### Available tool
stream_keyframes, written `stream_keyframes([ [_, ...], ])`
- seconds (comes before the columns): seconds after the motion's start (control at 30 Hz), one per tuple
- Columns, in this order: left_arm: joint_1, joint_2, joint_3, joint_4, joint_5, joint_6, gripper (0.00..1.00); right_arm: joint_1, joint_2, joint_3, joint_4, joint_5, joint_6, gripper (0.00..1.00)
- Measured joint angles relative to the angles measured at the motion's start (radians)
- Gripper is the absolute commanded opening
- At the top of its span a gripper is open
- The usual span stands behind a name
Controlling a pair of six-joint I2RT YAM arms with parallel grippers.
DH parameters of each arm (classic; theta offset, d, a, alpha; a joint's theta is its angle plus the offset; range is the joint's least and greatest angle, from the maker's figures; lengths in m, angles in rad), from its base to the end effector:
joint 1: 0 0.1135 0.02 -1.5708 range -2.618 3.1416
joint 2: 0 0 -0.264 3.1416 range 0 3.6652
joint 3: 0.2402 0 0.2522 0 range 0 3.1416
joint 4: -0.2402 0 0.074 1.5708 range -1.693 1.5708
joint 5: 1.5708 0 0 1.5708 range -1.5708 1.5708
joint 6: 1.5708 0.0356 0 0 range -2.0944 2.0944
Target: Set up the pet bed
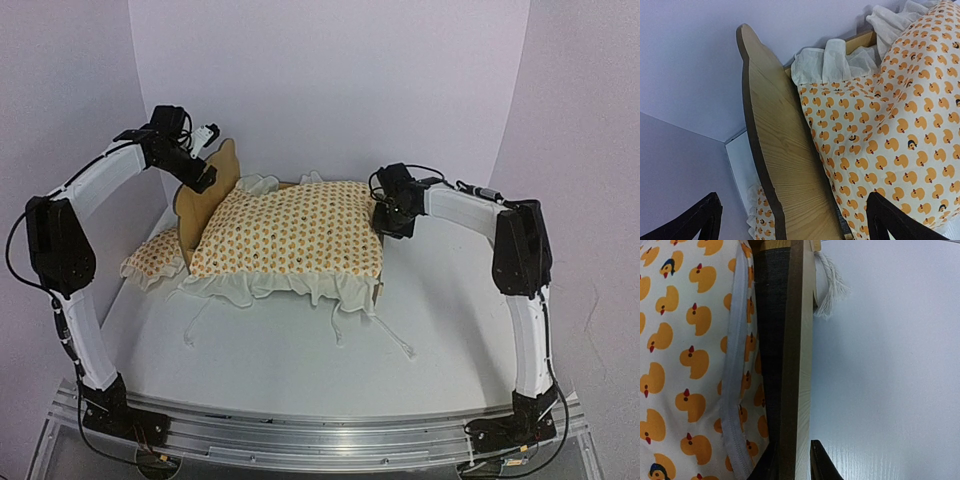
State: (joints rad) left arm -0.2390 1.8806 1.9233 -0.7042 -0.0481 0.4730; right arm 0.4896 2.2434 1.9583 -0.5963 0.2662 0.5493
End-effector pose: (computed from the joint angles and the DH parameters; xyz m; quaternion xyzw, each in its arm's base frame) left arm 0.4173 -0.0999 0.3680 0.3031 0.8455 0.0727 0.4335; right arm 0.4504 0.2294 0.2251 0.0727 0.9311 0.0578 0.3528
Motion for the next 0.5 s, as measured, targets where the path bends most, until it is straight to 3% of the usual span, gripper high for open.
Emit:
stream_keyframes([
  [0.2, 0.0, 0.027, -0.028, 0.051, -0.062, 0.03, 0.75, 0.001, -0.015, -0.037, 0.035, -0.008, 0.024, 0.01],
  [0.5, 0.0, 0.039, -0.051, 0.087, -0.086, 0.079, 0.44, 0.038, -0.172, -0.264, 0.059, 0.022, 0.064, 0.0],
])
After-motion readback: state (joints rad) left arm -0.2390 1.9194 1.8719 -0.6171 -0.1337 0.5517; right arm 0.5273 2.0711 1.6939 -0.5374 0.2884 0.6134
